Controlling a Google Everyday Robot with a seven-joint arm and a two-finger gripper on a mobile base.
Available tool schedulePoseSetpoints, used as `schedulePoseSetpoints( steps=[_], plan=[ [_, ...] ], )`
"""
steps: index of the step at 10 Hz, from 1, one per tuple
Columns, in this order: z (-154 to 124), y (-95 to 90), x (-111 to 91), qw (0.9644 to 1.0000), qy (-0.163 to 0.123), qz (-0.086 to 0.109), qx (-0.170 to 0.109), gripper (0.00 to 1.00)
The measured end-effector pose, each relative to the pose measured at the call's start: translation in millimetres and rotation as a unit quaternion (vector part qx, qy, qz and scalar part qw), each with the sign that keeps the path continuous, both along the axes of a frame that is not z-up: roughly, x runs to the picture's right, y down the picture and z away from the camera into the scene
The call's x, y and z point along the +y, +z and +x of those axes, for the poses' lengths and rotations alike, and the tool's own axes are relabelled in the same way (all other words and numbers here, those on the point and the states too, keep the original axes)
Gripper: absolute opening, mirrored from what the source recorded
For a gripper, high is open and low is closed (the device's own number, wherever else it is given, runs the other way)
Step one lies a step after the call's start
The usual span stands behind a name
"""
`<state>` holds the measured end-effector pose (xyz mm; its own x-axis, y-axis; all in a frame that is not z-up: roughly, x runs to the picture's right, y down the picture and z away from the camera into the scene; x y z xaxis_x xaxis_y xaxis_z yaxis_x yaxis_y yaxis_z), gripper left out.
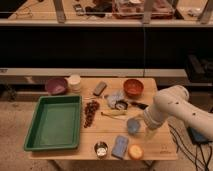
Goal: Stack cups on top of each other
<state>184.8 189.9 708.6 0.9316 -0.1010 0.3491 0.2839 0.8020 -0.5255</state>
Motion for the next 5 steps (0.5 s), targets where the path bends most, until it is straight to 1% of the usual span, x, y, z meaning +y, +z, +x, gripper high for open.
schedulePoseSetpoints(
  steps=[1,3,5],
  plan=[
    [-2.5,0.8,0.8,1.0,0.003,0.0,-0.003,0.65],
    [2.3,3.3,5.3,0.9999,0.005,0.001,-0.014,0.65],
    [0.8,8.6,9.8,0.9997,-0.006,0.0,-0.021,0.65]
  ],
)
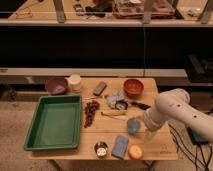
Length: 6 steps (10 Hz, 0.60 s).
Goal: Stack cups on top of each other
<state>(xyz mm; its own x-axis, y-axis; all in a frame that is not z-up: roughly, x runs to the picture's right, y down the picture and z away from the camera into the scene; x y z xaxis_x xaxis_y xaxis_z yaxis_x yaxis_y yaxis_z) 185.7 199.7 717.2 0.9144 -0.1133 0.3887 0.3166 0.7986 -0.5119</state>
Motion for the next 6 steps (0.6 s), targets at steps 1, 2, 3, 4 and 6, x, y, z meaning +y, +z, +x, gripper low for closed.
schedulePoseSetpoints(
  steps=[1,2,3,4,6],
  plan=[
    [2.2,2.5,3.0,1.0,-0.003,-0.001,0.0,0.65],
    [6.5,5.9,6.3,1.0,-0.003,-0.003,0.002,0.65],
    [10.4,9.6,9.9,1.0,-0.003,-0.006,0.004,0.65],
    [14.5,14.9,15.6,0.9999,-0.005,-0.011,0.007,0.65],
    [15.8,22.9,21.8,0.9998,-0.005,-0.018,0.011,0.65]
  ],
)
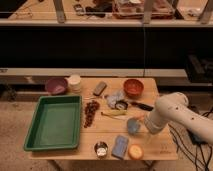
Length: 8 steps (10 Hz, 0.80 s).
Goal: Stack cups on top of each other
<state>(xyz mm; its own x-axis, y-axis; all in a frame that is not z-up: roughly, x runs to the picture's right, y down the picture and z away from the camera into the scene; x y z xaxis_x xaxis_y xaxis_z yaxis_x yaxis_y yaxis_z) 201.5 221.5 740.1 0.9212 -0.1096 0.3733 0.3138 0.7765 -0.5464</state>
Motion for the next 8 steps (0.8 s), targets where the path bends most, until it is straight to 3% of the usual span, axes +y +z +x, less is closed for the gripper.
schedulePoseSetpoints(
  steps=[8],
  plan=[
    [-23.4,25.4,12.2,0.9994,-0.028,-0.015,-0.013,0.65]
  ],
)
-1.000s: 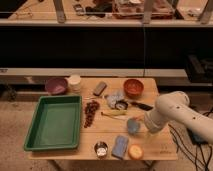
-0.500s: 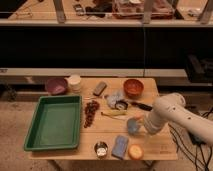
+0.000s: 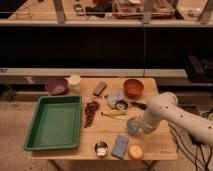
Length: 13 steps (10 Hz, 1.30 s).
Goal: Stack cups on top of each other
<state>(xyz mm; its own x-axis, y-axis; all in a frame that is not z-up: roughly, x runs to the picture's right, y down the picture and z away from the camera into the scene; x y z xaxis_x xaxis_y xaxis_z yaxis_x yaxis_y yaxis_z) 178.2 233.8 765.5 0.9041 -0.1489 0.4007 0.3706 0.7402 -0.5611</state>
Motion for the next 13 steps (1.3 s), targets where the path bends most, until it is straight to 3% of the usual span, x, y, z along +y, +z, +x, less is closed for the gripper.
schedulePoseSetpoints(
  steps=[2,5,7,9,13],
  plan=[
    [-7.6,9.9,7.5,0.9999,-0.01,-0.001,-0.005,0.57],
    [-32.0,8.5,11.3,0.998,-0.056,0.002,-0.031,0.26],
    [-48.4,3.9,8.7,0.9973,-0.065,0.01,-0.031,0.06],
    [-45.9,-7.5,-4.5,0.9981,-0.05,0.02,-0.031,0.0],
    [-51.2,-67.6,-49.6,0.9966,-0.01,0.049,-0.065,0.0]
  ],
)
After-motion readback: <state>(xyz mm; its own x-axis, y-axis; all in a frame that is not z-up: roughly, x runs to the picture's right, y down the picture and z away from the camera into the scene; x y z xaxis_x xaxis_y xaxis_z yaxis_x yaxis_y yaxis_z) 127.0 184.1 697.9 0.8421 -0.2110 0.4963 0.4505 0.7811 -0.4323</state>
